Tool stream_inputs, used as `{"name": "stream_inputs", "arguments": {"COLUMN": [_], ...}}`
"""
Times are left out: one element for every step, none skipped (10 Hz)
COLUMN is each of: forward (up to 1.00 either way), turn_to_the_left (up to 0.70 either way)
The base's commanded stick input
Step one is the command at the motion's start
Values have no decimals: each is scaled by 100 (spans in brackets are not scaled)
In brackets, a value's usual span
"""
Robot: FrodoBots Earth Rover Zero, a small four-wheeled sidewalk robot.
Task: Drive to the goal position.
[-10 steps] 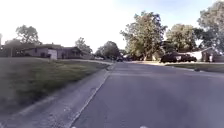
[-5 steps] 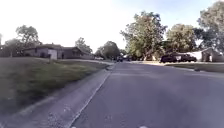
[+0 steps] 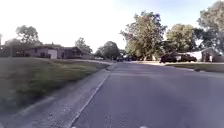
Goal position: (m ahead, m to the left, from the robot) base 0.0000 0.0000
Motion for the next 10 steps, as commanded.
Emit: {"name": "stream_inputs", "arguments": {"forward": [6, 6, 6, 6, 6, 7, 7, 7, 7, 6], "turn_to_the_left": [0, 0, 0, 0, 0, 0, 0, 0, 0, 0]}}
